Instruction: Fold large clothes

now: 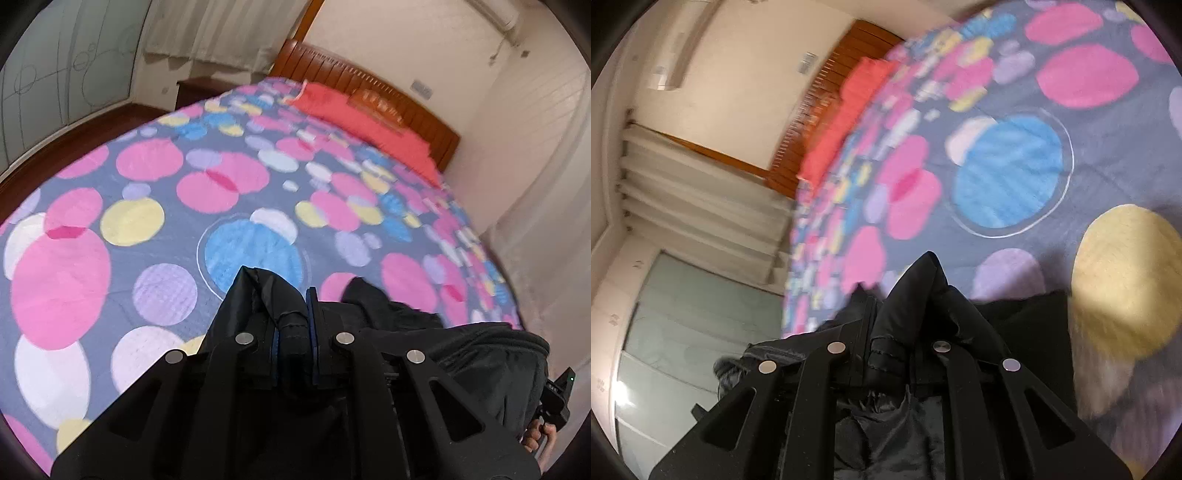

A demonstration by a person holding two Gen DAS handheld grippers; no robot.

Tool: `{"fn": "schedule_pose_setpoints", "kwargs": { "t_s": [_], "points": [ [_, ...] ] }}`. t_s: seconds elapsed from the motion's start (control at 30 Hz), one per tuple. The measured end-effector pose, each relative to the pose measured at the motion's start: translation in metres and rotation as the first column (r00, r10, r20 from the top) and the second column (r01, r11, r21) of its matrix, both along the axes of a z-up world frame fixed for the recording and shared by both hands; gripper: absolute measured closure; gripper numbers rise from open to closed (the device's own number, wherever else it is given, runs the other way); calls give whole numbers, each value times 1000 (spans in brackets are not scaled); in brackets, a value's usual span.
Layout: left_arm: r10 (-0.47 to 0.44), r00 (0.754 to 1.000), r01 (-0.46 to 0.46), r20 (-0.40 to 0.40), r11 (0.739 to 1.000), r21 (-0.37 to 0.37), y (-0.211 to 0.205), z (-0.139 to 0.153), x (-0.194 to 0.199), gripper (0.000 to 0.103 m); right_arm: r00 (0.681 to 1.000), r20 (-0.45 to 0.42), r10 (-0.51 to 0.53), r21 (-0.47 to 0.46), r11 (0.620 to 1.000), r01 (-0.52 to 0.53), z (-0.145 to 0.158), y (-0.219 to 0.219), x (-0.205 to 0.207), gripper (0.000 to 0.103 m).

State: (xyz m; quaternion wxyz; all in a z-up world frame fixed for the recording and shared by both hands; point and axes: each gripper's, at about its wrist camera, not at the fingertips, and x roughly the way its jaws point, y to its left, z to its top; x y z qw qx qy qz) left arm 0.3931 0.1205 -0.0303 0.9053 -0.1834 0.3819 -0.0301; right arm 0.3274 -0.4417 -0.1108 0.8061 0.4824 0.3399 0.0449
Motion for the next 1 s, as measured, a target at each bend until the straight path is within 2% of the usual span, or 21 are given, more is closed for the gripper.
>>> {"fn": "schedule_pose_setpoints", "kwargs": {
  "t_s": [0.13,0.23,0.3,0.33,0.4,0.43,0.47,0.57,0.63,0.73,0.77,0.83,0.9,1.0],
  "points": [
    [13,998,-11,-56,999,34,-4,-33,28,92,998,-57,6,18,1000,-5,-33,-2,26,86],
    [-5,998,8,-66,998,55,-8,-49,39,90,997,-72,6,28,1000,-4,-42,-3,32,78],
    [-32,996,34,-79,999,33,-9,-57,46,79,997,-69,16,36,999,-13,-43,-4,33,69],
    [-45,995,46,-87,999,11,-7,-60,48,69,998,-58,23,43,999,-21,-42,-5,31,65],
    [-52,995,47,-81,997,-55,1,-62,47,64,999,-33,21,48,999,-20,-36,-8,28,42],
    [-50,996,45,-73,996,-77,2,-60,47,55,1000,-15,12,41,999,-11,-29,-10,22,38],
    [-44,998,38,-53,994,-106,7,-55,44,42,1000,-3,2,35,999,-1,-23,-12,19,34],
    [4,1000,-3,10,993,-121,18,-34,32,31,999,28,-25,34,999,24,-6,-18,6,34],
    [29,998,-23,47,993,-117,24,-15,22,30,999,36,-36,-8,999,36,6,-14,-2,34],
    [2,996,5,92,997,-73,11,6,-1,30,999,44,9,-172,985,-1,32,17,-12,34],
    [-23,995,28,99,998,-51,2,9,-6,30,999,35,35,-266,964,-25,42,40,-14,34],
    [-86,991,86,107,996,6,-24,10,-22,30,996,16,86,-365,928,-75,49,72,-11,37],
    [-139,986,134,95,989,63,-49,3,-28,30,988,-16,151,-460,877,-141,51,114,-3,45],
    [-176,981,163,77,975,151,-80,-10,-23,30,978,-36,205,-497,846,-196,47,152,15,49]
  ]
}}
